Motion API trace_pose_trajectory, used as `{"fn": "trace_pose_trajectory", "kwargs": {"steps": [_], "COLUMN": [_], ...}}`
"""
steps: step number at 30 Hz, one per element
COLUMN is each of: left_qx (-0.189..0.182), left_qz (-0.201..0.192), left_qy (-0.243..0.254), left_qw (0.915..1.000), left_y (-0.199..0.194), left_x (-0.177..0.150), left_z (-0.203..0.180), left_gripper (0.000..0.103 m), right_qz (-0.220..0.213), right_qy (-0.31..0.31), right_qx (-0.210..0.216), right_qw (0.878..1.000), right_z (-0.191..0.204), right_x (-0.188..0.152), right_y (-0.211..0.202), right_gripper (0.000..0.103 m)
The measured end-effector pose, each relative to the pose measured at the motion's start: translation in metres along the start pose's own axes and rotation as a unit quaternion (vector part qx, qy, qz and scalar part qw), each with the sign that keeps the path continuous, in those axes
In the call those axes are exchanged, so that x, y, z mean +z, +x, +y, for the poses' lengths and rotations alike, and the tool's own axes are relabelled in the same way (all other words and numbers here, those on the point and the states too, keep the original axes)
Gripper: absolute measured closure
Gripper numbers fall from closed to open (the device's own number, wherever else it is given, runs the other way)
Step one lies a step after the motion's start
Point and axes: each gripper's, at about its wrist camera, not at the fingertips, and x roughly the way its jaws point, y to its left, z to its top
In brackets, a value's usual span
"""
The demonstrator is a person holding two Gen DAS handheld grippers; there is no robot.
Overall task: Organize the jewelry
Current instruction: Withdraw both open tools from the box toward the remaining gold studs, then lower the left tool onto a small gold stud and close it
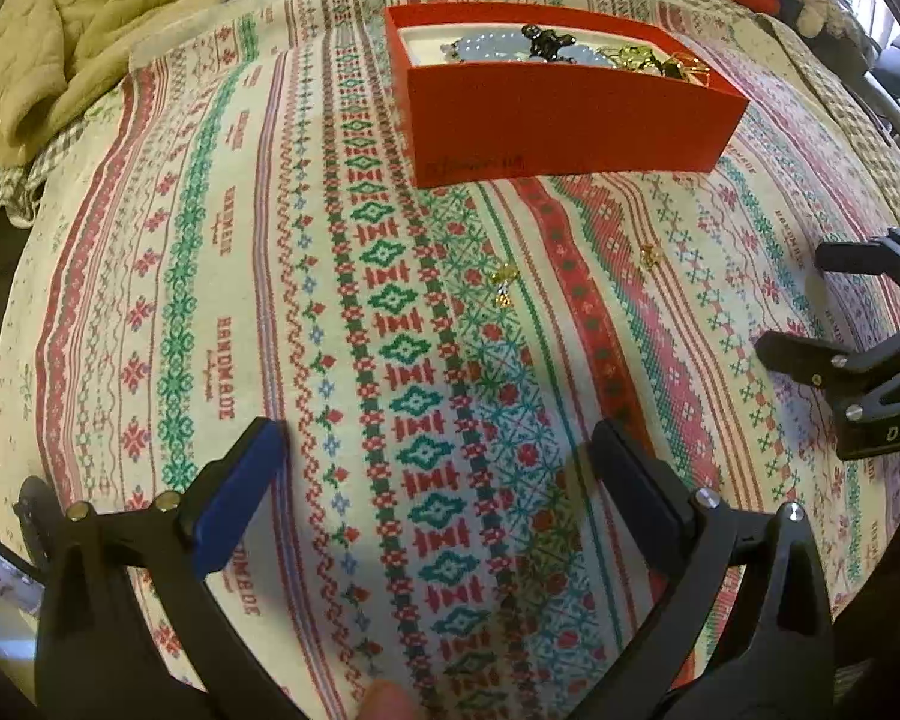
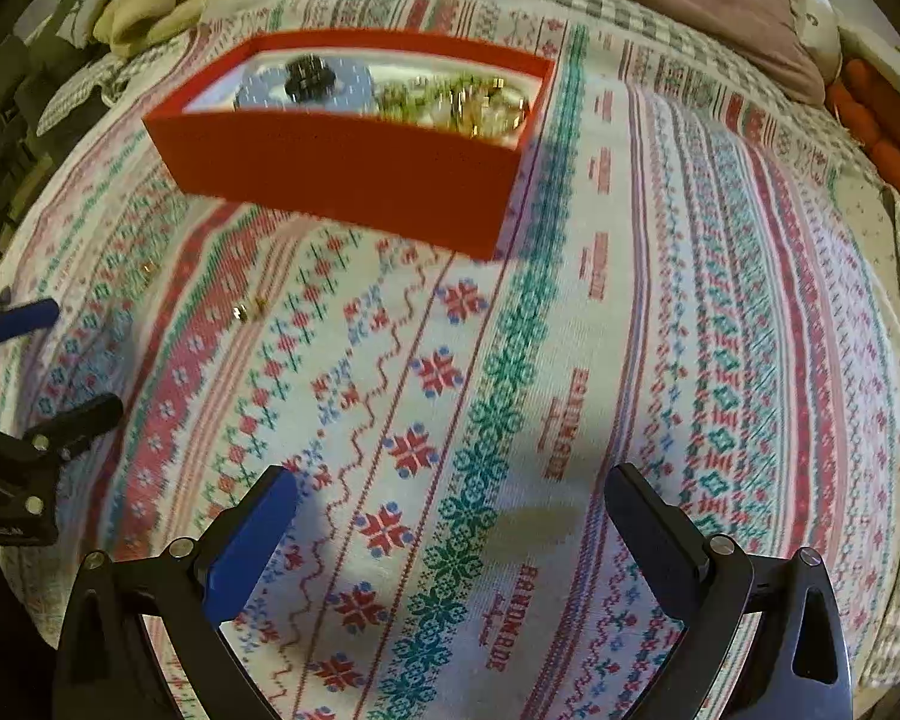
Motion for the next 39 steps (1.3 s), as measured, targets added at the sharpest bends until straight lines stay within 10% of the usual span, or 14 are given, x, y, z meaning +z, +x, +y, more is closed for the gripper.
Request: {"fn": "trace_pose_trajectory", "kwargs": {"steps": [15, 22, 39], "left_qx": [-0.015, -0.053, -0.061], "left_qz": [-0.056, -0.080, -0.068], "left_qy": [0.003, 0.006, 0.014], "left_qw": [0.9983, 0.9954, 0.9957], "left_y": [0.009, 0.004, 0.006], "left_x": [0.011, 0.022, 0.027], "left_z": [0.004, 0.001, -0.016], "left_gripper": [0.000, 0.044, 0.085], "right_qz": [-0.025, -0.025, -0.026], "right_qy": [0.002, -0.006, -0.009], "right_qx": [-0.004, -0.001, 0.005], "right_qw": [1.000, 1.000, 1.000], "right_z": [0.002, 0.002, 0.006], "right_x": [0.003, 0.006, 0.004], "right_y": [0.008, 0.005, 0.003], "right_gripper": [0.000, 0.000, 0.000]}}
